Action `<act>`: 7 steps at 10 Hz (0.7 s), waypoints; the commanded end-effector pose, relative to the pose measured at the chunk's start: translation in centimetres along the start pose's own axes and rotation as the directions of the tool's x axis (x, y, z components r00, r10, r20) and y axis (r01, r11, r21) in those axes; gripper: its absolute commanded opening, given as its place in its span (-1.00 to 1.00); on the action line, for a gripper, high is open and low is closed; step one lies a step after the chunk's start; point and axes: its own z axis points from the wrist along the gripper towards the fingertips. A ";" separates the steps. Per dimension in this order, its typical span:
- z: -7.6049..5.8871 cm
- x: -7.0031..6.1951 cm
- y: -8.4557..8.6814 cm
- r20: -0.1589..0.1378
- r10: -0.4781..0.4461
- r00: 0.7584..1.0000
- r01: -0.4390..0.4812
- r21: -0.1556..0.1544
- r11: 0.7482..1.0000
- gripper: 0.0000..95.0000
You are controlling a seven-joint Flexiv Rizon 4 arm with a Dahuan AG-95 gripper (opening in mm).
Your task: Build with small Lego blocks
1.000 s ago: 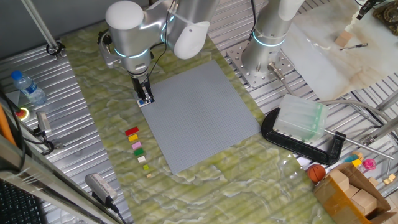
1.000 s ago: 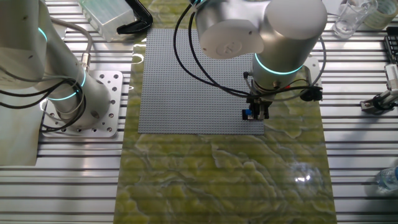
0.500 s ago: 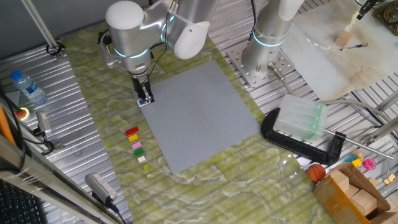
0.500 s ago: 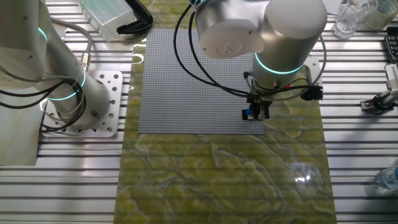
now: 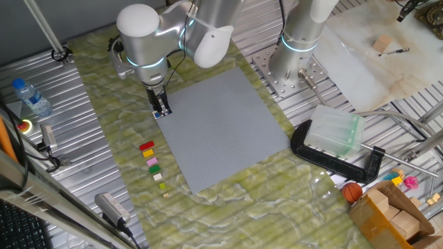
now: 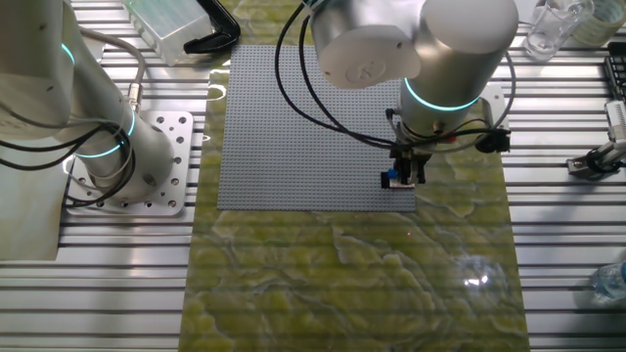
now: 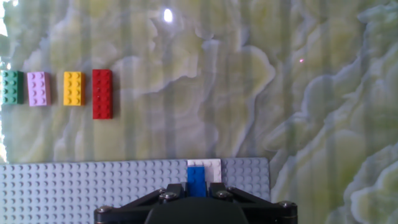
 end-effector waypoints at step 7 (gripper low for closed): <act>0.3 -0.2 -0.3 0.003 0.003 1.000 -0.003 -0.003 1.000 -1.00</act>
